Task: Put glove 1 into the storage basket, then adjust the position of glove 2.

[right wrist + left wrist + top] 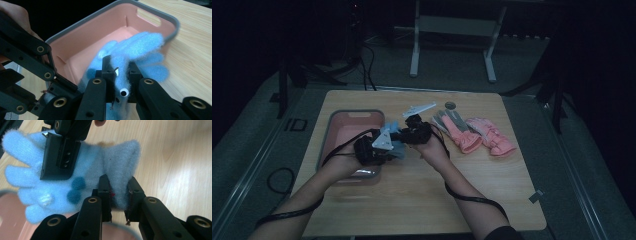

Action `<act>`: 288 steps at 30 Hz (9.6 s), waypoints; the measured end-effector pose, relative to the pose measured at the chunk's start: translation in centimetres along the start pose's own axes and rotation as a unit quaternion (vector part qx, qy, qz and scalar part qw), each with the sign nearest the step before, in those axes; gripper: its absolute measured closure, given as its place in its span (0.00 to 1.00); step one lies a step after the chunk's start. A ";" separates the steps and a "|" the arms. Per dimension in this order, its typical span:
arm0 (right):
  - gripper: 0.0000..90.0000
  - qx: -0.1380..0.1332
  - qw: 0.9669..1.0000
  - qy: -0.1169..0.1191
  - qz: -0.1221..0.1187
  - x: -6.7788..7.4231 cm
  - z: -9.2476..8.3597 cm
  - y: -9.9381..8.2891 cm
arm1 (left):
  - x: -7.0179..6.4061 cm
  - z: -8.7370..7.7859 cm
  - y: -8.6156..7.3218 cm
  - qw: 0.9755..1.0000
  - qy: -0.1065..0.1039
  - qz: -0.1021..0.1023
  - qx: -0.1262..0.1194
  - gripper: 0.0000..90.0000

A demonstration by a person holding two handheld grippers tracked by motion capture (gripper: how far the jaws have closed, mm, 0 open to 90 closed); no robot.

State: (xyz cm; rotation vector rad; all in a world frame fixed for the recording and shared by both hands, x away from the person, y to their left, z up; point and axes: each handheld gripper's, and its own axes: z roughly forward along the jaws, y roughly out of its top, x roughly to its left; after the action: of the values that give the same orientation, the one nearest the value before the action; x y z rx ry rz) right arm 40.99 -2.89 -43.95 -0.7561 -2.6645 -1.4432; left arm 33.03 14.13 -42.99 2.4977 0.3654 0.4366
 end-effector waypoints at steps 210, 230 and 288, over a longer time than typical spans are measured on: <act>1.00 -0.012 0.939 -0.283 0.194 -5.5 -12.0 -8.4 | -10.5 9.8 -1.4 0.991 -0.134 -0.022 -0.019 0.12; 0.99 -0.012 0.922 -0.311 0.232 -2.1 -8.8 -13.6 | -11.1 10.3 -1.4 0.989 -0.147 -0.014 -0.019 0.12; 0.68 0.044 0.949 -0.286 0.128 -20.6 -18.7 -18.0 | -11.5 10.6 -1.8 0.989 -0.150 -0.012 -0.008 0.12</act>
State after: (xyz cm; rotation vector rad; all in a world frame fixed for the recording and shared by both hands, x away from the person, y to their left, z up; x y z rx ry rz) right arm 47.71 -34.21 -52.27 -1.6571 -2.8232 -1.1643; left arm 26.34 6.35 -54.89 2.4916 0.2696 0.0512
